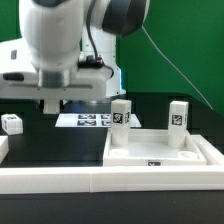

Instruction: Assemble square table

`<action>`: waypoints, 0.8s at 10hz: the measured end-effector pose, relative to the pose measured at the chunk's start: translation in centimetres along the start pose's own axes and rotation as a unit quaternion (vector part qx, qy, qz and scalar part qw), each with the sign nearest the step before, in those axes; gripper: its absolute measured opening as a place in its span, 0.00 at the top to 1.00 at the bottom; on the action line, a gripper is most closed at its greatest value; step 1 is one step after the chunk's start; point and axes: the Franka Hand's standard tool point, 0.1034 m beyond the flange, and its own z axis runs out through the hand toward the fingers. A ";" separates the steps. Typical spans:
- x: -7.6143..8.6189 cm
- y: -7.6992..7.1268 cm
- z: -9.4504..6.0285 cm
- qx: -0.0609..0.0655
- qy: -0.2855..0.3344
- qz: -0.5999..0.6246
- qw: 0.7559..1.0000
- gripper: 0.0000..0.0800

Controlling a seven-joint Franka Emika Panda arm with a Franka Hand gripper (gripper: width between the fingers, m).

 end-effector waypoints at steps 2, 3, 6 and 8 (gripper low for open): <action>0.2 0.2 -3.4 -0.005 0.057 -0.007 0.998 0.64; 1.0 0.5 -3.3 -0.012 0.112 -0.006 0.994 0.64; 1.6 0.7 -3.7 -0.019 0.210 -0.005 0.978 0.64; 2.6 0.2 -6.1 -0.015 0.261 0.005 0.965 0.64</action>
Offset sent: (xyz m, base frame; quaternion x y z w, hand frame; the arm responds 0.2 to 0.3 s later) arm 0.0000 0.0000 0.0000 0.0000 0.1938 0.0000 0.9810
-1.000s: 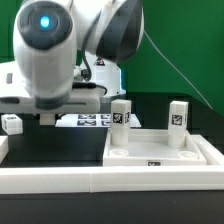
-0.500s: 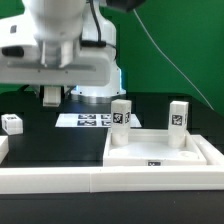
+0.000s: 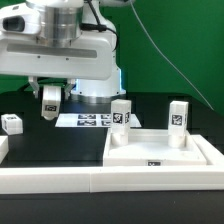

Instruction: Assemble square table

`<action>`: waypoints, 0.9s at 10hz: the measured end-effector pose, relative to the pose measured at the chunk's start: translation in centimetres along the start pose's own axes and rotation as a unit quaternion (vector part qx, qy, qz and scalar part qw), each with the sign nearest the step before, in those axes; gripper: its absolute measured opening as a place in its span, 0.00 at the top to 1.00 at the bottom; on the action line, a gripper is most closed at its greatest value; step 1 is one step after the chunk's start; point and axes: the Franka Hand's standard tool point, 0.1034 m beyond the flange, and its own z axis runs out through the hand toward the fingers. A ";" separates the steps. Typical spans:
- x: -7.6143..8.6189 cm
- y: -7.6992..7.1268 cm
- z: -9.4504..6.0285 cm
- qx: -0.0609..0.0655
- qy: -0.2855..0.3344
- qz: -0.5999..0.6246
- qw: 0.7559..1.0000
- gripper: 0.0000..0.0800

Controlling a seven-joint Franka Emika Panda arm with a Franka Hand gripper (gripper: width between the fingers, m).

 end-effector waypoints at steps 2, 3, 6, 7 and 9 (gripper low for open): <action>1.8 0.1 -1.2 -0.007 0.041 0.003 0.999 0.64; 2.6 0.0 -1.0 -0.023 0.090 -0.001 0.996 0.64; 2.4 0.2 -0.5 -0.036 0.149 0.000 0.988 0.64; 3.3 -2.1 -1.2 -0.026 0.157 0.035 0.987 0.64; 5.7 -6.0 -2.9 -0.022 0.174 0.037 0.984 0.64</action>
Offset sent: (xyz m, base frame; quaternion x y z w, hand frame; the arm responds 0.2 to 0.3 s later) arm 0.0000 0.0000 0.0000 0.0000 0.1296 0.0000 0.9916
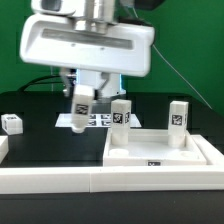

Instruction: Assemble square table

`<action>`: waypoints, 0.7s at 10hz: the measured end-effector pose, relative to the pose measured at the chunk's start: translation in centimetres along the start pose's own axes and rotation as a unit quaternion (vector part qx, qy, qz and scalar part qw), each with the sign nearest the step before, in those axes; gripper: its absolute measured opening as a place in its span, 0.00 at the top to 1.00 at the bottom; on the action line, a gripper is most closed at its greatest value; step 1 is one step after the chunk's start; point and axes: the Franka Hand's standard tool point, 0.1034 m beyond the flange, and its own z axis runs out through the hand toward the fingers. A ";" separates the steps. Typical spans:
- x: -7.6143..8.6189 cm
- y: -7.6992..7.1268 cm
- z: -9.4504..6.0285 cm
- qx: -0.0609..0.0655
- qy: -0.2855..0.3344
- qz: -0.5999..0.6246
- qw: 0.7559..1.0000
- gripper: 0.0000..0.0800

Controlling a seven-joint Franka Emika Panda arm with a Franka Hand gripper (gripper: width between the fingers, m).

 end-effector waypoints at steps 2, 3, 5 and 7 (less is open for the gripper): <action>1.1 -1.7 0.5 -0.008 0.002 -0.024 1.000 0.64; -0.1 -0.3 1.1 -0.012 -0.005 -0.044 0.999 0.64; -0.1 -0.3 1.2 -0.012 -0.006 -0.037 0.999 0.64; 0.1 -1.6 0.9 -0.008 -0.005 -0.017 1.000 0.64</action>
Offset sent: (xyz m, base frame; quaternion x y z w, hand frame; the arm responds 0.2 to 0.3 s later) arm 0.0000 0.0000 0.0000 0.0000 0.0000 0.0000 1.0000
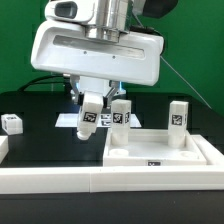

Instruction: Assemble square table

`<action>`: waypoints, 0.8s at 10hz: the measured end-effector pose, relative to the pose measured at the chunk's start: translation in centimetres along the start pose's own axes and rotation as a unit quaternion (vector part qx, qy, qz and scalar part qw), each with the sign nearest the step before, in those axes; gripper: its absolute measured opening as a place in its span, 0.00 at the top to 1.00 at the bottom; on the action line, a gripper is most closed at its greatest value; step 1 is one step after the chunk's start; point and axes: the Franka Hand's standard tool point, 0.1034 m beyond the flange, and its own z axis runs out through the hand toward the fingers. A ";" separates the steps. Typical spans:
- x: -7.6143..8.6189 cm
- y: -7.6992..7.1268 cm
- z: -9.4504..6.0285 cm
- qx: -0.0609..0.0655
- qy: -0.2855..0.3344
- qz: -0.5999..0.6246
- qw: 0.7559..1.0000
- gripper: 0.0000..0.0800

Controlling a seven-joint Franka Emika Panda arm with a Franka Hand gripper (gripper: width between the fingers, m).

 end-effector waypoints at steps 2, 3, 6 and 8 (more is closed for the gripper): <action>1.4 -3.3 -1.2 0.009 0.011 0.025 1.000 0.64; 2.3 -4.9 -2.2 0.014 0.022 0.034 0.999 0.64; 3.1 -5.1 -2.4 0.012 0.081 0.030 0.996 0.64; 3.1 -5.2 -2.3 0.008 0.140 0.028 0.990 0.64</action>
Offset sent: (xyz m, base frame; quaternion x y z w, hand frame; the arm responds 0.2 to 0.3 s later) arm 0.0270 0.0492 0.0250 0.0231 0.0271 0.0448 0.9984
